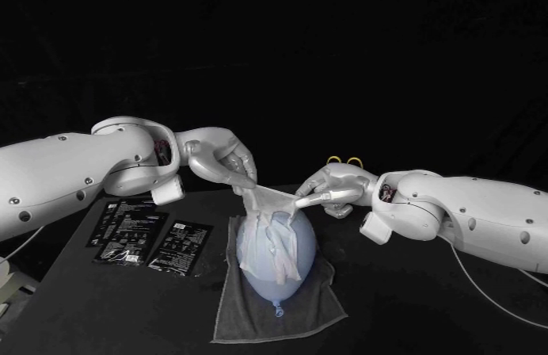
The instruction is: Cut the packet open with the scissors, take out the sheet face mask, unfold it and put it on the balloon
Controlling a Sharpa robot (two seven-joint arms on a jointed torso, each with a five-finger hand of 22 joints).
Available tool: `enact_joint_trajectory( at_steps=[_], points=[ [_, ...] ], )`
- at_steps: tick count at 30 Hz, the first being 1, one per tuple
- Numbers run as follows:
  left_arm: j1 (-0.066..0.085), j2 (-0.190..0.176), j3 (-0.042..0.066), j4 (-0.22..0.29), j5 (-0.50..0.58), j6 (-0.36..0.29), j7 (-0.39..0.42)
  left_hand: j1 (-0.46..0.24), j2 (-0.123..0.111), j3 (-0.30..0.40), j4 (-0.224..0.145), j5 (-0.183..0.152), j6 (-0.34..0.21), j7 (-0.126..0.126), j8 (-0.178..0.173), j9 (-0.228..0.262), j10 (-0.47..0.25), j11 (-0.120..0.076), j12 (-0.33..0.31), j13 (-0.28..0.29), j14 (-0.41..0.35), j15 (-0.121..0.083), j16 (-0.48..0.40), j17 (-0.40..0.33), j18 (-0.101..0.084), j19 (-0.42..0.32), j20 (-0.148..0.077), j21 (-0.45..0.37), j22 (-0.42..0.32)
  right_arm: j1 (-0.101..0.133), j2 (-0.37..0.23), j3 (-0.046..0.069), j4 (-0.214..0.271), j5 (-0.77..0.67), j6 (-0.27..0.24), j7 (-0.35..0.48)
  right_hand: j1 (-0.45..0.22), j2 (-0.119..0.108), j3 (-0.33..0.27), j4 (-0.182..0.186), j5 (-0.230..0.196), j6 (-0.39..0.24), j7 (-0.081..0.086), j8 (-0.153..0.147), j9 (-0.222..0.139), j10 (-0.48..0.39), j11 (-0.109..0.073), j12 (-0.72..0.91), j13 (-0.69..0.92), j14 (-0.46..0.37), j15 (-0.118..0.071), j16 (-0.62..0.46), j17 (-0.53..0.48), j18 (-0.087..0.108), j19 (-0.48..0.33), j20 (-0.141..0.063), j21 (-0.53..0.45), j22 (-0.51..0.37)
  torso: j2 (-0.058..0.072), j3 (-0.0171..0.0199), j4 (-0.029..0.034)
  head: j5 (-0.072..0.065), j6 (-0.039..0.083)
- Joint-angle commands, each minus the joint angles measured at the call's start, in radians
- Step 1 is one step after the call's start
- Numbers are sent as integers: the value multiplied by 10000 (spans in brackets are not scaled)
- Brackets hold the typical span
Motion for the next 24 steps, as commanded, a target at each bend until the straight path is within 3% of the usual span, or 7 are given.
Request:
enact_joint_trajectory(
  at_steps=[1, 7, 24],
  points=[
    [-48, 56, -10, -49, 129, -232, -52, 84, -16, -33, -26, 34, 72, 14, 26, 879, 95, 3, -44, 16, 69, 21, -69, 17, 110, -68, 11, 66, 20, 27, -152, 5, 224, 84, 144, -43, -16, -63, 35, -3, 27, 62, -40, 31, 124, 1042, -70, 46, 2635, 1025, -62, 44, 2627, -16, 671, -84, 33, 2362, -4, 1, -4, -16, -26],
    [-116, 121, -31, -148, 131, -600, -80, 79, -11, -31, -15, 34, 80, 11, 18, 885, 106, 0, -40, 18, 82, 19, -70, 29, 111, -76, 11, 87, 37, 73, -420, 5, 633, -44, -92, -222, -37, -110, 29, -10, 27, 69, -56, 64, 144, 1042, -86, 46, 2635, 1025, -77, 44, 2627, -8, 657, -101, 4, 2352, 0, 4, -5, -5, -27],
    [-211, 222, -43, -341, 93, -1575, 90, 78, -3, -23, -1, 34, 96, 2, 7, 895, 124, -6, -35, 22, 103, 14, -73, 50, 116, -82, 9, 127, 68, 400, -1096, 27, 1816, -481, -1959, -820, -110, -179, 28, 22, 29, 56, -104, 134, 185, 1042, -133, 46, 2635, 1025, -125, 44, 2627, -5, 656, -154, -8, 2347, 4, -6, 11, -36, -15]
  ],
)
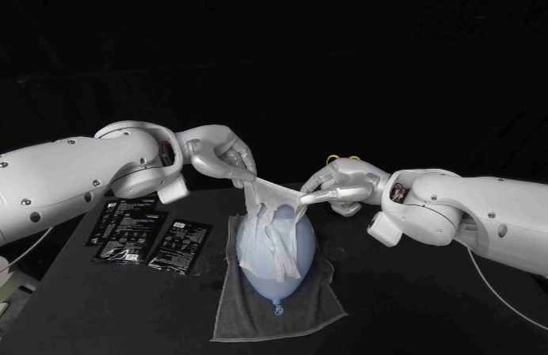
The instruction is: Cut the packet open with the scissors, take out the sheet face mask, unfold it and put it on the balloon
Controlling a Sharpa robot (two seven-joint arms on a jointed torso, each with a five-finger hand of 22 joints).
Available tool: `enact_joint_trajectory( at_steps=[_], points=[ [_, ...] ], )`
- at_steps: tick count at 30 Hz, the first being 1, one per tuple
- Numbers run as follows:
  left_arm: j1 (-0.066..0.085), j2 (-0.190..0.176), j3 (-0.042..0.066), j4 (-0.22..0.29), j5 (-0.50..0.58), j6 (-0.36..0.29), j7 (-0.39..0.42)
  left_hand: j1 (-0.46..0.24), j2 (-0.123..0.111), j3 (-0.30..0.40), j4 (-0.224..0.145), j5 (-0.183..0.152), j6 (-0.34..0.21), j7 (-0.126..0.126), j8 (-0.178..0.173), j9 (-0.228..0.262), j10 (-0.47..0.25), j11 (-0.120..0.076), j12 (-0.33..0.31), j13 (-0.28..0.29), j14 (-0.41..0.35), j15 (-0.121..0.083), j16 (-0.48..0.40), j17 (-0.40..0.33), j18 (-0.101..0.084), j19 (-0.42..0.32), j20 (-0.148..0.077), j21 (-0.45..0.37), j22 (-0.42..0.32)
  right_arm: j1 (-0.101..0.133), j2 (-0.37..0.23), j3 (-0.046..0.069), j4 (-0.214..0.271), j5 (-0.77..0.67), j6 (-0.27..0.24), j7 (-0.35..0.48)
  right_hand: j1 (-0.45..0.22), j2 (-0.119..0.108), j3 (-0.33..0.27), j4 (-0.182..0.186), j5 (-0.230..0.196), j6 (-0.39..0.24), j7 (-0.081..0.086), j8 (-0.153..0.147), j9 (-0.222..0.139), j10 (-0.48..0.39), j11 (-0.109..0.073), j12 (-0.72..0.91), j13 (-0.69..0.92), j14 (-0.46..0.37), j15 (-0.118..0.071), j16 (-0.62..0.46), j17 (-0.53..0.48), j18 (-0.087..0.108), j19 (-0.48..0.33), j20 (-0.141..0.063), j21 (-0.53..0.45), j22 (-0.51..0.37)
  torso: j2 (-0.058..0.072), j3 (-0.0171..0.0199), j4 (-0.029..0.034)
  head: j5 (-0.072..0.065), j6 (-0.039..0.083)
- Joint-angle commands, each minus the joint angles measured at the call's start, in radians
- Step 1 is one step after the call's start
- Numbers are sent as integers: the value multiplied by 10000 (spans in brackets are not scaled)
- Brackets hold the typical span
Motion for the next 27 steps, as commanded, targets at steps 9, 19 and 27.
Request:
enact_joint_trajectory(
  at_steps=[9, 19, 27],
  points=[
    [-45, -88, 10, 123, 326, -250, 379, 84, -4, -19, 3, 43, 87, -26, 4, 900, 50, -7, -38, 12, 75, -22, -42, 17, 116, -95, 9, 62, 25, 307, -477, 15, 826, -628, -1180, -598, -27, -168, 17, 5, 29, -15, -46, 73, 202, 1042, -80, 34, 2626, 1060, -118, 40, 2633, -6, 644, -135, 11, 2354, -19, -6, 5, -10, 105],
    [-66, -110, 10, 165, 398, -323, 381, 88, -3, -14, 5, 43, 91, -28, -1, 904, 50, -9, -39, 12, 75, -24, -47, 23, 114, -106, 10, 72, 35, 426, -765, 15, 1491, -1031, -2072, -1167, 63, -166, 111, -61, 31, -36, -68, 127, 235, 1042, -106, 34, 2626, 1060, -146, 40, 2633, -16, 668, -168, 51, 2367, 6, 6, -10, -22, 159],
    [-74, -59, 10, 120, 400, -496, 378, 97, -2, -5, 3, 42, 99, -30, -7, 909, 56, -12, -38, 13, 79, -27, -52, 32, 114, -118, 10, 88, 49, 576, -1075, 13, 1969, -1361, -2416, -1706, 78, -173, 138, -78, 32, -28, -76, 156, 251, 1042, -114, 34, 2626, 1060, -155, 40, 2633, -18, 672, -178, 55, 2368, -5, 1, -8, -49, 201]
  ],
)
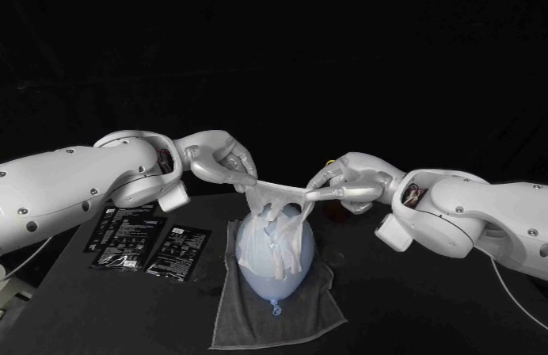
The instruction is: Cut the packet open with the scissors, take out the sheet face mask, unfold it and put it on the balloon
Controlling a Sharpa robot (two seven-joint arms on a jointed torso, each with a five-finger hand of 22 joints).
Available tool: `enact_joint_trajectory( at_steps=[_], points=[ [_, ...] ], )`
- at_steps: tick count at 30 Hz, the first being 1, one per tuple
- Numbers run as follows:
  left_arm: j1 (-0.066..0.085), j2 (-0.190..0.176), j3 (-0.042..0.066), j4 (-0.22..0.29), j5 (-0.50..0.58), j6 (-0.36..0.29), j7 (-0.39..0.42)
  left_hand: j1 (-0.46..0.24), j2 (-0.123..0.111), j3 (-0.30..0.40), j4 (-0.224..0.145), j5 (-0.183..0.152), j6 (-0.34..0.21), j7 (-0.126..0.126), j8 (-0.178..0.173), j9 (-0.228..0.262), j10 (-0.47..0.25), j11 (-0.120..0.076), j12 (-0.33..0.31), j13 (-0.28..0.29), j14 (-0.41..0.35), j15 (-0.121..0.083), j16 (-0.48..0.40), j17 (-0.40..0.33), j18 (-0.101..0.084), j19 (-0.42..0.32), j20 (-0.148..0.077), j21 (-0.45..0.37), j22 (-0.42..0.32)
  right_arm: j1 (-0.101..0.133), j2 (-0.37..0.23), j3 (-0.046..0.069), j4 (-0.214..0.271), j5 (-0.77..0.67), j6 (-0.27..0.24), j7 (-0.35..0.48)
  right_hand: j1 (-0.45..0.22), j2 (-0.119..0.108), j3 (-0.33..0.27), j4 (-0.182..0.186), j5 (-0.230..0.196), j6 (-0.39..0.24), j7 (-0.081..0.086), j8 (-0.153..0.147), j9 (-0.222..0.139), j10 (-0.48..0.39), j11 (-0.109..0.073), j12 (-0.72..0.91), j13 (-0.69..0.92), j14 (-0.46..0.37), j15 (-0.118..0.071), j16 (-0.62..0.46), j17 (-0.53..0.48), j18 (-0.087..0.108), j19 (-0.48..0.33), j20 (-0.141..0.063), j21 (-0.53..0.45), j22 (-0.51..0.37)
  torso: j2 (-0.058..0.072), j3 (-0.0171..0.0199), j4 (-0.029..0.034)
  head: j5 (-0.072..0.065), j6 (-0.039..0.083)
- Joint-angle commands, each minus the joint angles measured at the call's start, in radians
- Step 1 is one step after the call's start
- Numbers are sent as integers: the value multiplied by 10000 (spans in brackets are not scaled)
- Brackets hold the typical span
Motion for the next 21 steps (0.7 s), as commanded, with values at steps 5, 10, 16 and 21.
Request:
enact_joint_trajectory(
  at_steps=[5, 10, 16, 21],
  points=[
    [-41, 58, 8, -64, 104, -333, 134, 124, 25, -5, 3, 33, 68, 6, 32, 908, 57, -13, -38, 15, 75, -24, -52, 9, 115, -47, 11, 51, 12, 120, -301, 3, 492, -754, -635, -896, 57, -54, 73, -11, 52, 6, -78, 55, 247, 1042, -47, 54, 2627, 1058, -91, 35, 2635, -25, 671, -88, 58, 2372, -5, -2, -1, -11, 15],
    [-111, 115, 8, -114, 101, -512, 204, 132, 28, 4, 2, 34, 75, 5, 26, 913, 62, -15, -38, 16, 80, -27, -56, 17, 116, -56, 10, 68, 27, 211, -503, 1, 725, -991, -822, -1185, 67, -88, 98, -38, 52, 15, -90, 96, 269, 1042, -59, 54, 2627, 1058, -102, 35, 2635, -32, 687, -100, 86, 2381, 3, -2, 0, -59, 40],
    [-159, 217, 8, -218, 58, -825, 269, 137, 29, 9, 2, 34, 79, 5, 22, 915, 64, -16, -38, 16, 82, -29, -58, 22, 117, -61, 9, 79, 36, 266, -553, -1, 693, -1304, -767, -1652, 49, -149, 105, -55, 51, 15, -102, 133, 290, 1042, -70, 54, 2627, 1058, -113, 35, 2635, -32, 689, -110, 86, 2381, 12, -1, 6, -79, 46],
    [-172, 278, 8, -324, -153, -1135, 308, 146, 30, 20, -1, 34, 87, 5, 13, 920, 69, -17, -38, 17, 89, -31, -63, 33, 120, -69, 6, 104, 56, 278, -329, -16, 299, -1547, -817, -1872, 27, -182, 101, -53, 51, 10, -109, 150, 299, 1042, -76, 54, 2627, 1058, -119, 35, 2635, -29, 683, -116, 71, 2376, 11, 0, 10, -72, 22]
  ],
)
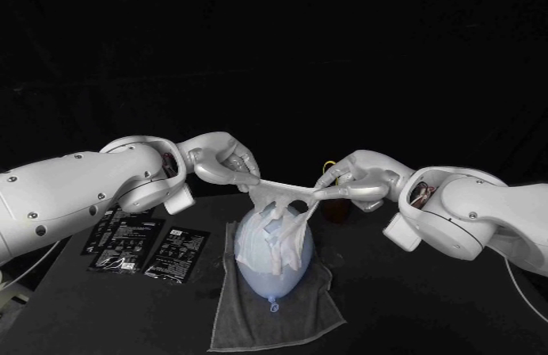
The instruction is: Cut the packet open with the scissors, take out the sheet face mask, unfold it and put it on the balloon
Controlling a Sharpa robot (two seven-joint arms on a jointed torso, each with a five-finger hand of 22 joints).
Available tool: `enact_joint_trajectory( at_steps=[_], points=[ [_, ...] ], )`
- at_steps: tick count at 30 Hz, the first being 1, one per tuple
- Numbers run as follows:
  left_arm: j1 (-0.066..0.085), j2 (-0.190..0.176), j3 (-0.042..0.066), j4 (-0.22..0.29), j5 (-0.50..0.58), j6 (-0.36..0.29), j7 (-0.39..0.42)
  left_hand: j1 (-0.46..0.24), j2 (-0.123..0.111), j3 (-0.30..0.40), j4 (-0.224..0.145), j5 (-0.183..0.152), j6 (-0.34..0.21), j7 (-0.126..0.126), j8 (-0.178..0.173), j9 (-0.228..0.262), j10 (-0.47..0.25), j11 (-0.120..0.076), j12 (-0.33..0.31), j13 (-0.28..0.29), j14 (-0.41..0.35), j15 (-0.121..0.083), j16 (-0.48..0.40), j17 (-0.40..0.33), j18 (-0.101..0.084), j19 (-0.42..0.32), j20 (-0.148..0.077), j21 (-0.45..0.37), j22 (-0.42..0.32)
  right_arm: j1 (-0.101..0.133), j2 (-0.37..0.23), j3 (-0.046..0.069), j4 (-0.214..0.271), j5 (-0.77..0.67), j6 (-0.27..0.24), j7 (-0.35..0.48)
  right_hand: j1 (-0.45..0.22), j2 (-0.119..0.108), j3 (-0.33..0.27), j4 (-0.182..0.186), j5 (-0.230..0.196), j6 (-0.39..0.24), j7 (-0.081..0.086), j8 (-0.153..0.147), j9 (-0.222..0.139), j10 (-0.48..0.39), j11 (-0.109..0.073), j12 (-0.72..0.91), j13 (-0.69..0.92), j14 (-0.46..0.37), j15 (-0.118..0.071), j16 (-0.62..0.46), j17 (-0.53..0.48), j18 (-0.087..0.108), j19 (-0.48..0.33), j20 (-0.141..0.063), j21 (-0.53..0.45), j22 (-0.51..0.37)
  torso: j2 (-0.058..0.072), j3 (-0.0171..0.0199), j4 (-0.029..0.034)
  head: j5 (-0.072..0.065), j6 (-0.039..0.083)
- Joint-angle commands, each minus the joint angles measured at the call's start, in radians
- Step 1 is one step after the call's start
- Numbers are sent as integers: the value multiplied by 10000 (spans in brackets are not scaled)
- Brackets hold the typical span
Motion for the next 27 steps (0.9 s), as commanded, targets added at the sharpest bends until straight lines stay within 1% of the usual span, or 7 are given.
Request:
enact_joint_trajectory(
  at_steps=[1, 5, 7, 14, 18, 23, 27],
  points=[
    [4, -1, 9, -124, -214, -664, 100, 104, -16, 27, -1, 34, 74, -18, 20, 925, 75, -18, -37, 14, 61, -2, -66, 23, 122, -75, 3, 78, 33, 5, 163, -13, -313, -594, -176, -512, 57, -83, 44, 2, 26, 19, -53, 32, 301, 1043, -79, 35, 2635, 1058, -47, 35, 2627, -26, 681, -87, -5, 2373, 8, 4, 9, 9, -30],
    [2, 16, 11, -205, -287, -880, 146, 107, -18, 30, -2, 34, 78, -18, 17, 927, 78, -19, -36, 14, 64, -3, -68, 28, 122, -79, 2, 90, 42, -10, 479, -31, -740, -699, -313, -435, 64, -129, 52, -19, 26, -20, -60, 38, 306, 1043, -88, 35, 2635, 1058, -56, 35, 2627, -15, 660, -95, -53, 2357, 16, 4, 14, 10, -32],
    [1, 29, 12, -264, -323, -1014, 177, 112, -23, 36, -4, 33, 86, -18, 10, 932, 83, -20, -36, 15, 70, -5, -72, 37, 124, -85, 0, 113, 60, -33, 710, -47, -1034, -734, -366, -364, 74, -145, 60, -32, 26, -49, -58, 36, 307, 1043, -89, 35, 2635, 1058, -59, 35, 2627, -12, 655, -99, -65, 2352, 11, 0, 12, 15, -42],
    [0, 96, 16, -507, -433, -1403, 270, 128, -32, 67, -8, 33, 118, -19, -15, 949, 102, -25, -36, 18, 91, -13, -87, 70, 130, -114, -8, 198, 127, -130, 1436, -82, -1923, -908, -594, -95, 146, -136, 122, -74, 27, -102, -53, 58, 322, 1043, -88, 35, 2635, 1058, -63, 35, 2627, -14, 659, -108, -61, 2354, 17, -8, 19, 23, -91],
    [0, 130, 18, -618, -455, -1430, 246, 131, -38, 76, -9, 33, 127, -19, -25, 955, 107, -25, -36, 19, 99, -15, -93, 82, 131, -126, -11, 228, 151, -183, 1787, -89, -2338, -993, -707, 9, 192, -103, 185, -95, 28, -85, -48, 112, 351, 1043, -87, 35, 2635, 1058, -64, 35, 2627, -23, 676, -112, -28, 2365, 5, -6, 13, 43, -124],
    [0, 191, 18, -733, -504, -1307, 133, 131, -38, 76, -9, 33, 127, -19, -25, 955, 107, -25, -36, 19, 99, -15, -93, 82, 131, -126, -11, 228, 151, -246, 2190, -95, -2832, -1117, -866, 61, 202, -91, 214, -99, 27, -71, -45, 143, 368, 1043, -86, 35, 2635, 1058, -64, 35, 2627, -26, 681, -113, -17, 2369, 0, -5, 23, 60, -183],
    [0, 257, 18, -809, -523, -1174, 20, 128, -46, 84, -5, 33, 136, -18, -35, 961, 111, -25, -38, 19, 103, -15, -100, 93, 130, -141, -11, 255, 174, -283, 2421, -96, -3151, -1186, -890, 3, 204, -88, 223, -100, 27, -68, -44, 152, 373, 1043, -85, 35, 2635, 1058, -64, 35, 2627, -30, 689, -113, 0, 2375, 1, -5, 9, 57, -217]
  ],
)
